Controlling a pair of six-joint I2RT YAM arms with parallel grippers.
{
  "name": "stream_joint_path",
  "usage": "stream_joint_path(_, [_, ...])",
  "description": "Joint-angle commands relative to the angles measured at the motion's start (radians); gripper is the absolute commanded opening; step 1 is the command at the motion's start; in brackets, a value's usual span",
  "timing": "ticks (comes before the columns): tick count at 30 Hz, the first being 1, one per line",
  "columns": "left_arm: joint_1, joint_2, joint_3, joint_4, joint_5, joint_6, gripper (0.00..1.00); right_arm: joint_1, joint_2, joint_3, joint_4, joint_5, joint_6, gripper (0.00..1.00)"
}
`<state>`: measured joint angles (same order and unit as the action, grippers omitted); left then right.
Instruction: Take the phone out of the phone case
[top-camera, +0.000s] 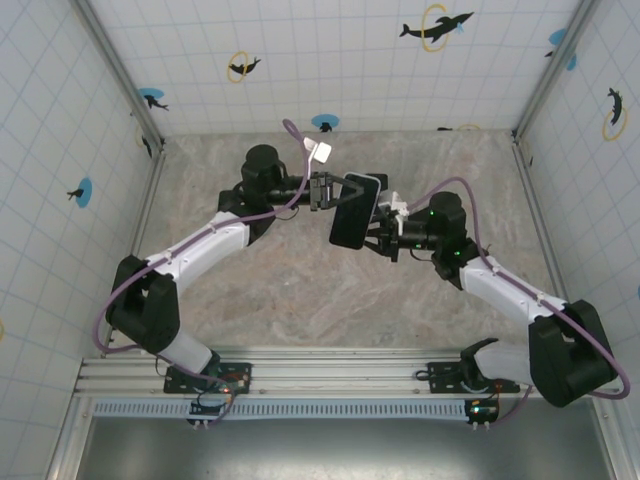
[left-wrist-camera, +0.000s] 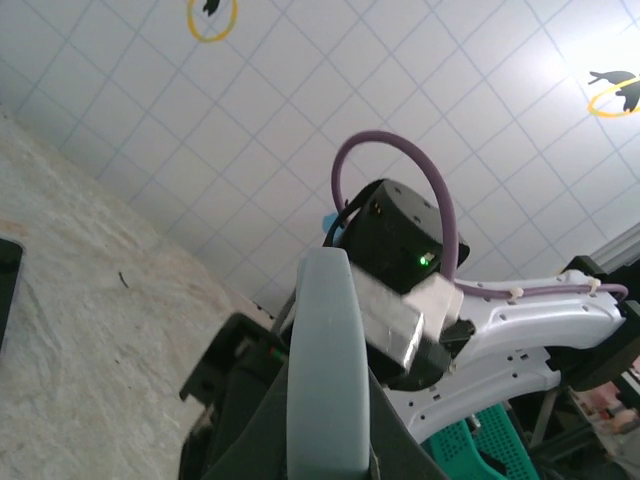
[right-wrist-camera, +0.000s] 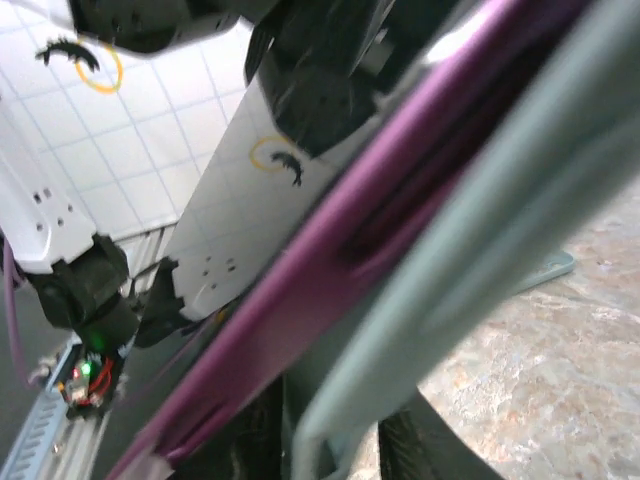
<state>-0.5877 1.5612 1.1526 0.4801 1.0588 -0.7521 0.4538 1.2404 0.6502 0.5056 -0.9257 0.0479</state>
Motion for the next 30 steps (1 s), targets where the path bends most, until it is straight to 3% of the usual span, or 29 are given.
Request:
stream_joint_path(1, [-0.012,-0.018,-0.007,-0.011,-0.018,-0.003,0.00,0.008,-0.025,-0.016,0.245,-0.041,0.131,0.32])
stream_joint_path(7, [0.010,-0.046,-0.044,0.065,-0.187,-0.122,0.00,0.012,-0.011,-0.049,0.352,-0.012,0.311,0.33])
stream_joint_path(12, [0.011,-0.073,-0.167,0.321,-0.384,-0.362,0.00,0.031,0.004,-0.111,0.589,0.080,0.642,0.33])
stream_joint_path(15, [0.003,-0.072,-0.255,0.472,-0.466,-0.495,0.00,0.051,0.021,-0.096,0.557,0.143,0.784,0.33])
stream_joint_path(18, [-0.009,-0.070,-0.303,0.556,-0.546,-0.571,0.00,0.087,0.038,-0.124,0.649,0.204,0.935,0.33])
stream_joint_path(25, [-0.014,-0.059,-0.347,0.603,-0.602,-0.627,0.00,0.113,0.052,-0.184,0.727,0.336,1.128,0.23])
stream_joint_path(30, [-0.015,-0.042,-0.352,0.599,-0.605,-0.637,0.00,0.123,0.049,-0.186,0.729,0.352,1.158,0.15])
